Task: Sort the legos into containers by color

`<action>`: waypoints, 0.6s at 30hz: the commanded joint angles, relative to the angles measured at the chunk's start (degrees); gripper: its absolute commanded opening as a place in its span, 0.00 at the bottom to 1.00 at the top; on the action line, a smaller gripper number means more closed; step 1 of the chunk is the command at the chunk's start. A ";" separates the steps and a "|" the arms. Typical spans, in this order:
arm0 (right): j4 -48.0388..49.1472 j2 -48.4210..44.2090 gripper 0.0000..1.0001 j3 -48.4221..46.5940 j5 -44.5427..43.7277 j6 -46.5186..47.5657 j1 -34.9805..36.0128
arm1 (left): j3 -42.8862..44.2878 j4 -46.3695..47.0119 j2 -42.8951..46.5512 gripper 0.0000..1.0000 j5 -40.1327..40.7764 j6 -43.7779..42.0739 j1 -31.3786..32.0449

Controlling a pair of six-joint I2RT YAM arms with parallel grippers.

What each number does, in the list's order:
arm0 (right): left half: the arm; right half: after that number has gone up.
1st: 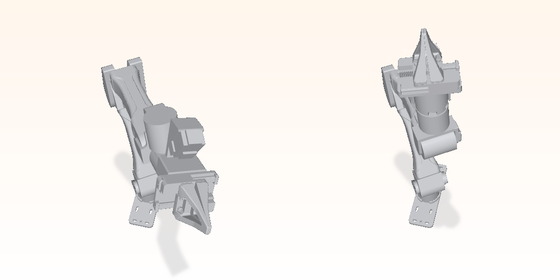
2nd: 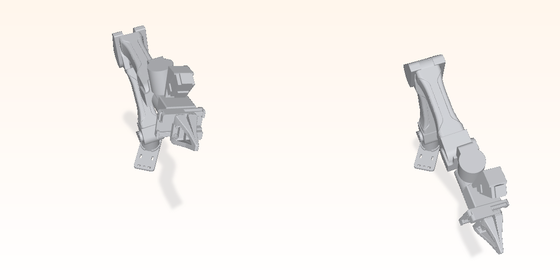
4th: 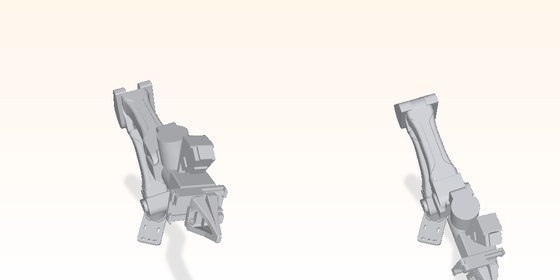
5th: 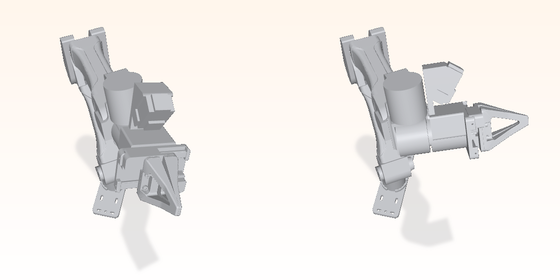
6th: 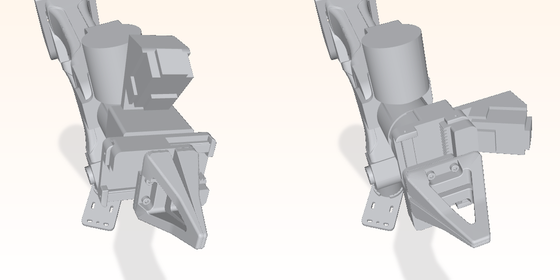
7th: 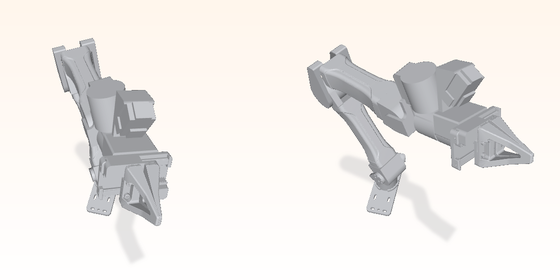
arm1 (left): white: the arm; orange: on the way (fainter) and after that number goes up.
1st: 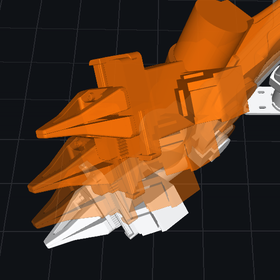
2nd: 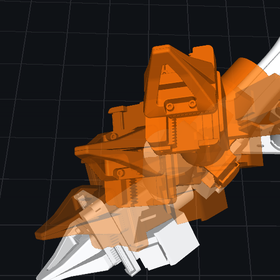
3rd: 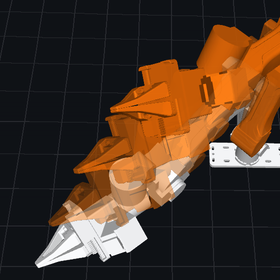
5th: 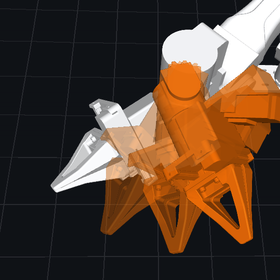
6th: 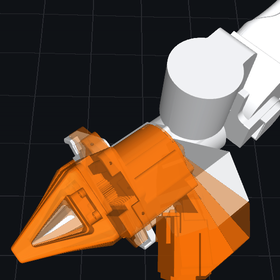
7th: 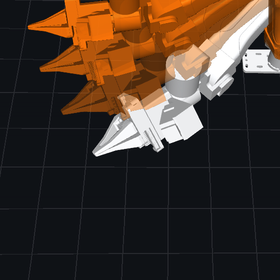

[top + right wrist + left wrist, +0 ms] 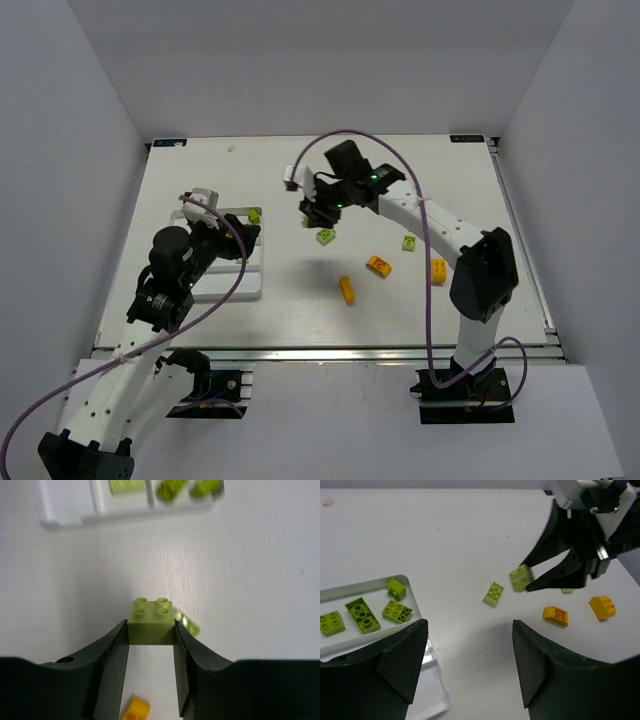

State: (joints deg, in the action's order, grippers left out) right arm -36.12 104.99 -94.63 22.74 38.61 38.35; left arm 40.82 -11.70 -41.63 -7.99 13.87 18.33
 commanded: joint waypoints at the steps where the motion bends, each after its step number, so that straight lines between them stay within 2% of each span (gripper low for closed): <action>1: 4.55 5.65 0.00 -8.36 7.48 -8.01 4.62 | -1.70 3.96 4.79 0.78 3.41 -1.21 -0.31; 6: 9.39 17.25 0.00 -22.14 13.29 -18.03 8.41 | -4.60 6.16 11.39 0.78 7.19 -2.09 -0.31; 8: 12.54 21.21 0.00 -24.28 13.73 -21.10 9.28 | -4.96 6.69 12.70 0.78 9.02 -2.44 -0.31; 13: 16.25 27.09 0.00 -26.75 10.76 -21.56 12.01 | -4.87 6.34 12.36 0.78 9.66 -2.79 -0.31; 16: 17.13 28.86 0.06 -26.49 8.47 -20.86 12.89 | -4.70 6.26 11.74 0.78 9.40 -2.97 -0.31; 18: 17.40 29.48 0.15 -26.05 7.85 -20.59 13.15 | -4.69 6.17 11.57 0.78 9.13 -2.97 -0.31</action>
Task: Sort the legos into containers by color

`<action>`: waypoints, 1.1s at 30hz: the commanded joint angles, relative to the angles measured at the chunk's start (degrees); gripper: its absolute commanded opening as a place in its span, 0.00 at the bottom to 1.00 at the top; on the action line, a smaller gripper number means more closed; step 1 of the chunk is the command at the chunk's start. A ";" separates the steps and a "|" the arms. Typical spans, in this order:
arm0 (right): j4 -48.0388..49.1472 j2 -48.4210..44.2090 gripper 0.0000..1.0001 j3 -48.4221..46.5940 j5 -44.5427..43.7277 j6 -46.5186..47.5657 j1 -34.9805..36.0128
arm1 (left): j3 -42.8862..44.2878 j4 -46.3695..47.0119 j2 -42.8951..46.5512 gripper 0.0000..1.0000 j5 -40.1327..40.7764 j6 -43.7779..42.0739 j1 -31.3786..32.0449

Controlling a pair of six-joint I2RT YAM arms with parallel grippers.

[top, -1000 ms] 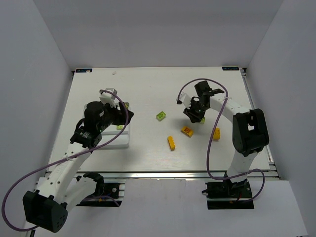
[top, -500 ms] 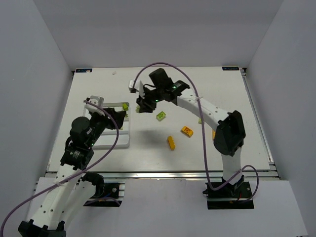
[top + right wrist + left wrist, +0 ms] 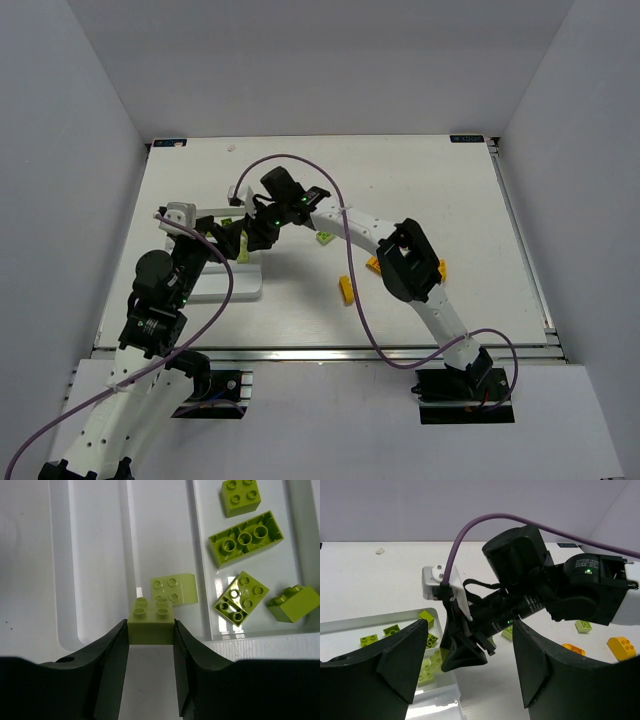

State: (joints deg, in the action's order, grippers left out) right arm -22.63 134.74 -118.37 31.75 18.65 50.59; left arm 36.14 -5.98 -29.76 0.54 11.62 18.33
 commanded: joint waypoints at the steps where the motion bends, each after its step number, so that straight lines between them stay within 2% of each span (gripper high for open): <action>1: 3.91 0.00 0.18 -1.79 -1.34 -0.38 1.00 | -0.10 0.61 -0.13 0.78 0.52 -0.63 -0.31; 2: 3.91 0.17 0.22 -1.61 -1.51 -0.29 1.09 | -0.11 0.62 -0.21 0.78 0.43 -0.72 -0.31; 3: 3.83 0.26 0.32 -1.26 -1.77 -0.11 1.27 | -0.11 0.79 -0.21 0.78 0.34 -0.72 -0.31; 6: 3.65 0.96 0.48 -1.08 -2.65 0.15 1.79 | -0.19 0.79 -0.21 0.78 0.08 -0.54 -0.31; 7: 3.56 1.14 0.50 -1.16 -3.00 0.24 1.79 | -0.19 0.79 -0.39 0.78 -0.09 -0.54 -0.31; 11: 3.38 1.05 0.58 -1.78 -4.67 -0.37 1.80 | -0.28 0.97 -0.74 0.78 -0.45 -0.37 -0.31; 15: 3.21 -1.22 0.58 -0.82 -6.34 -0.37 1.18 | -0.28 1.06 -1.09 0.78 -0.45 -0.45 -0.31; 18: 1.98 -5.42 0.58 2.07 -6.52 -0.55 0.31 | -0.54 1.32 -1.44 0.77 -3.61 -0.28 -0.31; 20: 1.80 -9.21 0.53 5.41 -6.00 -1.51 -0.40 | -0.89 2.02 -1.79 0.69 -5.97 -0.02 -0.31; 22: 2.68 -16.59 0.38 12.96 -5.91 -4.67 -3.20 | -0.99 2.72 -3.37 0.56 -8.70 -0.02 -0.31; 23: 2.94 -22.01 0.06 15.51 -6.43 -7.38 -3.91 | -0.90 3.33 -5.29 0.39 -11.67 0.07 -0.31; 24: 3.03 -24.85 0.00 21.54 -6.61 -8.36 -6.18 | -0.72 3.60 -6.44 0.32 -13.44 -0.19 -0.31; 26: 3.12 -30.64 0.00 27.98 -6.70 -10.65 -11.10 | -0.20 4.04 -9.43 0.19 -17.39 -0.19 -0.31; 27: 2.51 -36.24 0.00 30.89 -6.26 -11.27 -12.26 | 0.07 4.57 -11.27 0.18 -21.15 -0.28 -0.31; 29: 1.11 -41.46 0.00 38.10 -4.07 -11.10 -17.18 | 1.73 4.66 -18.47 0.18 -23.47 0.68 0.47; 30: 0.32 -46.53 0.01 40.30 -1.02 -10.66 -18.23 | 2.87 4.14 -21.28 0.26 -24.17 0.95 0.48; 31: -1.17 -48.93 0.23 44.41 0.32 -9.53 -19.38 | 4.10 3.96 -27.40 0.35 -27.14 1.30 1.00; 32: -1.27 -51.57 0.62 46.71 2.07 -8.82 -22.34 | 6.98 3.43 -30.59 0.46 -27.95 2.43 1.01; 33: -1.71 -56.64 0.75 48.91 2.87 -7.77 -23.16 | 8.67 1.51 -33.58 0.60 -28.31 2.71 1.79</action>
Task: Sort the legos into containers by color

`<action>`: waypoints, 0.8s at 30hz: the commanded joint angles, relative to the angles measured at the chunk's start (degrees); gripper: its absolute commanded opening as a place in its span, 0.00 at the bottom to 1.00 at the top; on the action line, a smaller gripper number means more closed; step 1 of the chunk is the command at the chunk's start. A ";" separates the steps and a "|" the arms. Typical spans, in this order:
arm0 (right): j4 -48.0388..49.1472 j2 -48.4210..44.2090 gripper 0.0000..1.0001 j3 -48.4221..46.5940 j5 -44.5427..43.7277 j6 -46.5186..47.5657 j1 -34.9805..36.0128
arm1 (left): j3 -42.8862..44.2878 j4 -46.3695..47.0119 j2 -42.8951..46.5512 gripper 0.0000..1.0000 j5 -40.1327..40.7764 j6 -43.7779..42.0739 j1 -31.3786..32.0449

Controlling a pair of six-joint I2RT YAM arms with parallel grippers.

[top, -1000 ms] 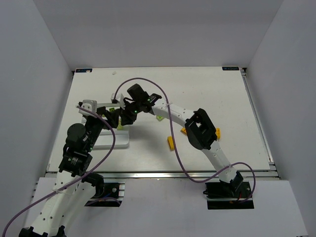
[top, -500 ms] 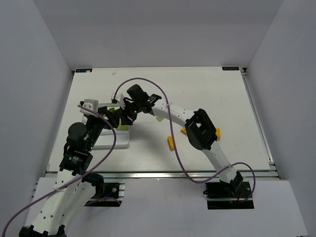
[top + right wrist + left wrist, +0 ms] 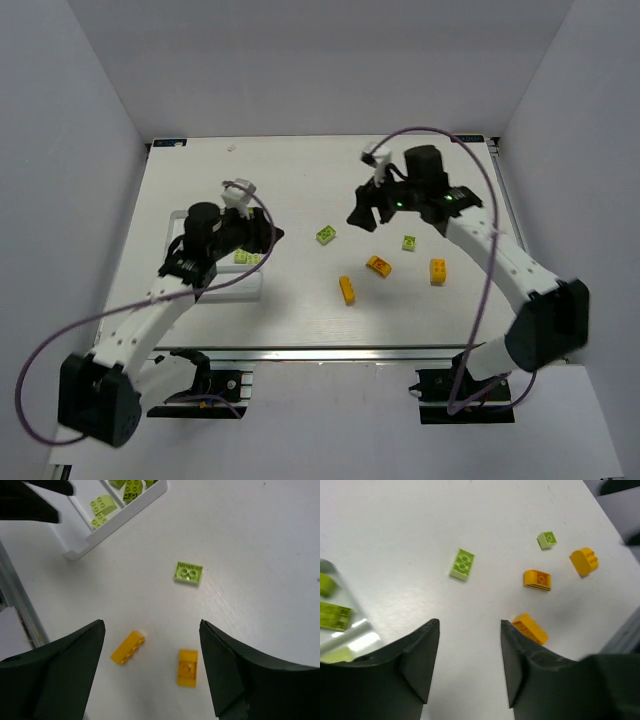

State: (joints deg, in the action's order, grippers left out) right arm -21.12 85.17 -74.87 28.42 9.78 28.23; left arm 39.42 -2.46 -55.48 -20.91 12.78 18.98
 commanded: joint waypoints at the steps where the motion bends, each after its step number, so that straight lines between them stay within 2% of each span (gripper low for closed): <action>1: -2.26 -9.38 0.84 7.79 5.77 1.81 -2.11 | 7.15 -2.81 -10.93 0.64 -5.48 1.90 1.75; 2: -0.78 -12.27 0.89 12.94 5.59 1.82 -3.43 | 10.21 -3.68 -16.01 0.68 -4.33 1.99 3.15; 5: 3.96 -20.02 0.89 21.57 7.16 1.91 -5.63 | 15.32 -6.94 -25.86 0.75 1.82 1.56 6.75; 7: 3.47 -22.23 0.86 22.14 8.58 2.69 -7.74 | 20.94 -10.10 -30.45 0.77 5.68 0.76 8.43; 10: 2.58 -23.29 0.67 22.13 9.98 3.58 -9.77 | 28.06 -13.62 -38.45 0.78 12.19 -1.78 10.11; 11: 3.01 -23.29 0.49 22.48 10.68 3.75 -10.29 | 29.30 -13.97 -40.04 0.79 14.29 -2.40 10.98; 14: 1.97 -22.85 0.32 22.40 12.35 4.89 -11.09 | 34.57 -15.55 -45.58 0.81 16.15 -5.03 12.56; 19: 1.26 -23.11 0.34 22.75 13.41 6.48 -11.79 | 42.65 -18.02 -54.27 0.82 19.49 -10.22 14.50; 24: 1.00 -22.76 0.43 22.93 13.41 7.53 -12.06 | 46.97 -19.60 -59.12 0.83 20.03 -12.69 16.00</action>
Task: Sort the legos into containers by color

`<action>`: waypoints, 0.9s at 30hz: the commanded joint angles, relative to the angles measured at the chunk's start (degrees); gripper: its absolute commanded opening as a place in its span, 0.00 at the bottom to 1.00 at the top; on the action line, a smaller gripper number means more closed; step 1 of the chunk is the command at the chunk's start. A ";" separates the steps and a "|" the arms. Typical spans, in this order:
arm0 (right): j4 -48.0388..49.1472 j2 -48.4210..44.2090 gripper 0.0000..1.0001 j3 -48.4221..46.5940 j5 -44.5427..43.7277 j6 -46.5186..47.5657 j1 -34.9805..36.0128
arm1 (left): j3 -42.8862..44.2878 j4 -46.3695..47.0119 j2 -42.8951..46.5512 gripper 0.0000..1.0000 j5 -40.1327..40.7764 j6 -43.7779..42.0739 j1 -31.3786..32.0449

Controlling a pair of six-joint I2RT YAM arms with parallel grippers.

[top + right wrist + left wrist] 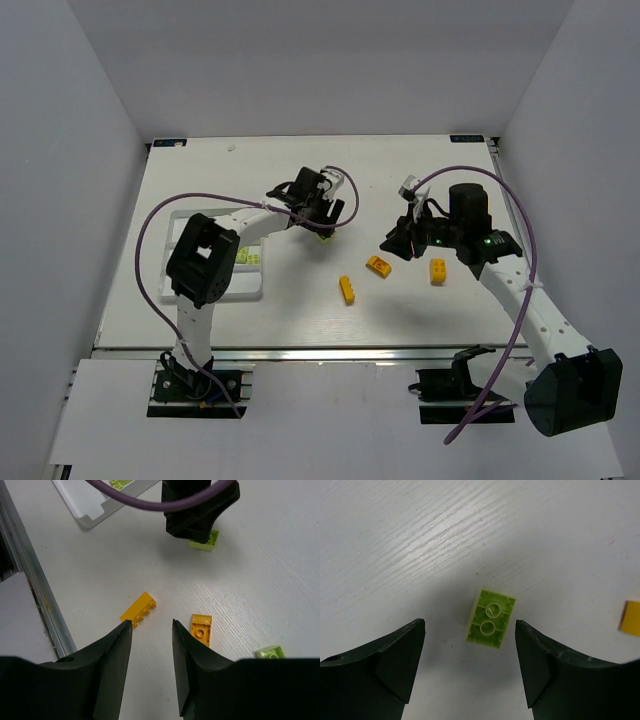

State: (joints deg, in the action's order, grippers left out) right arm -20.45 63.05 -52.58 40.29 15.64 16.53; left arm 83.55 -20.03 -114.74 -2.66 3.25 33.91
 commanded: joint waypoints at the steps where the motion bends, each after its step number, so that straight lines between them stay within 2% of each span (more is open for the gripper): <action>1: 0.32 -0.73 0.44 0.63 1.46 1.76 -0.36 | 2.94 -1.77 -0.31 0.83 1.69 -4.72 1.07; 5: 0.50 -0.73 0.50 0.99 1.45 2.38 -0.36 | 3.37 -1.50 -2.15 0.83 0.81 -5.62 2.29; 9: 0.50 -1.17 0.51 1.34 0.58 2.99 -0.45 | 3.64 -1.33 -3.38 0.81 0.46 -5.88 2.30; 13: 1.02 -1.87 0.51 1.69 0.14 2.91 -0.54 | 3.20 -0.45 -3.91 0.75 1.68 -5.10 2.83; 16: 1.29 -2.05 0.51 1.78 -0.13 2.91 -0.36 | 3.46 -0.18 -4.18 0.61 4.50 -4.39 3.35; 17: 1.20 -2.05 0.51 1.78 -0.13 2.91 -0.28 | 3.64 -0.44 -4.27 0.50 5.28 -4.04 3.35; 19: 1.29 -2.05 0.50 1.78 -0.13 2.91 -0.36 | 4.08 -0.80 -3.83 0.42 7.31 -4.04 3.35; 21: 1.29 -2.14 0.50 1.86 -0.39 2.91 -0.45 | 3.64 -0.10 -2.60 0.30 8.54 -1.67 3.35; 25: 1.90 -2.31 0.47 2.30 -1.44 2.47 -0.63 | 1.63 1.13 3.10 0.12 10.04 1.67 2.66; 27: 2.17 -2.05 0.46 2.39 -2.58 2.12 -0.63 | -2.32 2.45 8.81 0.04 8.29 4.73 1.77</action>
State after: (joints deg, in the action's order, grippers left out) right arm -20.38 62.19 -50.72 38.98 17.98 16.25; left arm 83.61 -19.88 -117.08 5.17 3.22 36.53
